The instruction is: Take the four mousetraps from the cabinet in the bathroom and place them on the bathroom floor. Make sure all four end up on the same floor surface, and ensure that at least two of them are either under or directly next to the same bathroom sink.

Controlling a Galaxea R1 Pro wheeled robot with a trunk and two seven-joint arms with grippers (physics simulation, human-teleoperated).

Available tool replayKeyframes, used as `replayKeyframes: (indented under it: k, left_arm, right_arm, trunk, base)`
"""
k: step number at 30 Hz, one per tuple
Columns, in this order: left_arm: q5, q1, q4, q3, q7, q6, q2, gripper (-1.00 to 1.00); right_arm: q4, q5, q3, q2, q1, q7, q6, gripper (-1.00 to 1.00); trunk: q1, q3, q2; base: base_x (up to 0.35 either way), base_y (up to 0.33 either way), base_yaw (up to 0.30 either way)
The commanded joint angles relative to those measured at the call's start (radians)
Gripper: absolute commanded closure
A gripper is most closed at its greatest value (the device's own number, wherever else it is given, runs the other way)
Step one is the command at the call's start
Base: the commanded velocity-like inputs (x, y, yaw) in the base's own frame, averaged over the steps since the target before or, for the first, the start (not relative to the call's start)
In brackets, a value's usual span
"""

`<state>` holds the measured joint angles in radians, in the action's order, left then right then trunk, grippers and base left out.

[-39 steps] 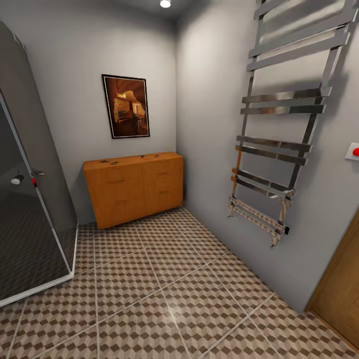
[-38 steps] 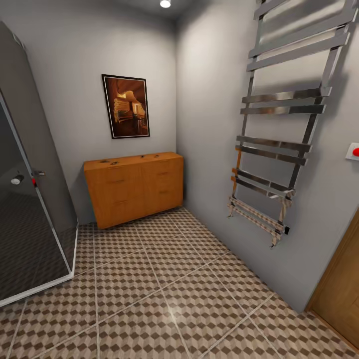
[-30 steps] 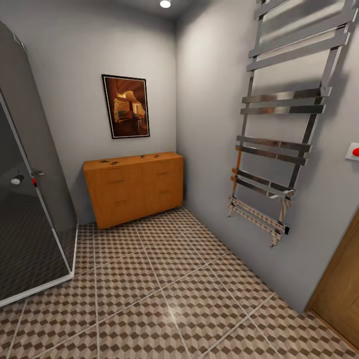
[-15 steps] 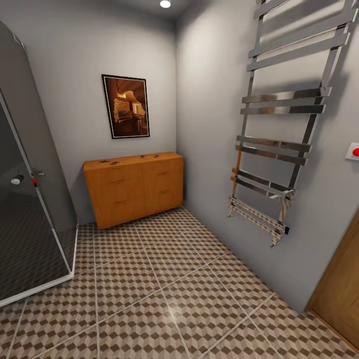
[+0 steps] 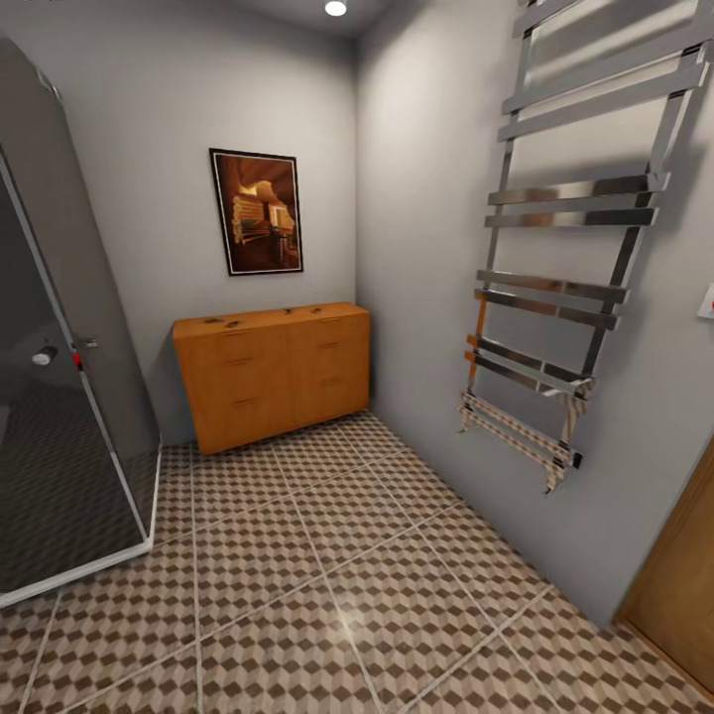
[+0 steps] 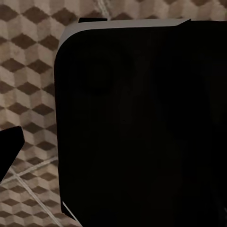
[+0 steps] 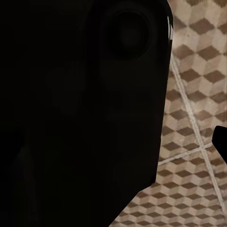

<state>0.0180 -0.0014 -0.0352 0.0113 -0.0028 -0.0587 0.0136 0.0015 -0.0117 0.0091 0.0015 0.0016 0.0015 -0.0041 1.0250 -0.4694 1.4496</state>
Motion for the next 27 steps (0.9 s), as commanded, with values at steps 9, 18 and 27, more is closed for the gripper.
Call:
replayKeyframes:
  k: [9,18,27]
  left_arm:
    - [0.002,0.0,0.0,0.001,0.0,-0.003,0.0,-1.0]
    - [0.002,0.0,0.0,0.001,0.0,-0.003,0.0,-1.0]
    - [0.002,0.0,0.0,0.001,0.0,-0.003,0.0,-1.0]
  right_arm:
    - [0.0,-0.001,0.001,0.0,0.0,0.0,0.0,-1.0]
    - [0.0,-0.001,0.0,0.0,0.0,0.0,0.0,-1.0]
    - [0.0,-0.001,0.0,0.0,0.0,0.0,0.0,-1.0]
  trunk:
    - [0.0,-0.001,0.0]
    - [0.0,-0.001,0.0]
    - [0.0,-0.001,0.0]
  base:
    - [0.0,0.0,0.229]
    - [0.0,0.0,0.266]
    - [0.0,0.0,0.272]
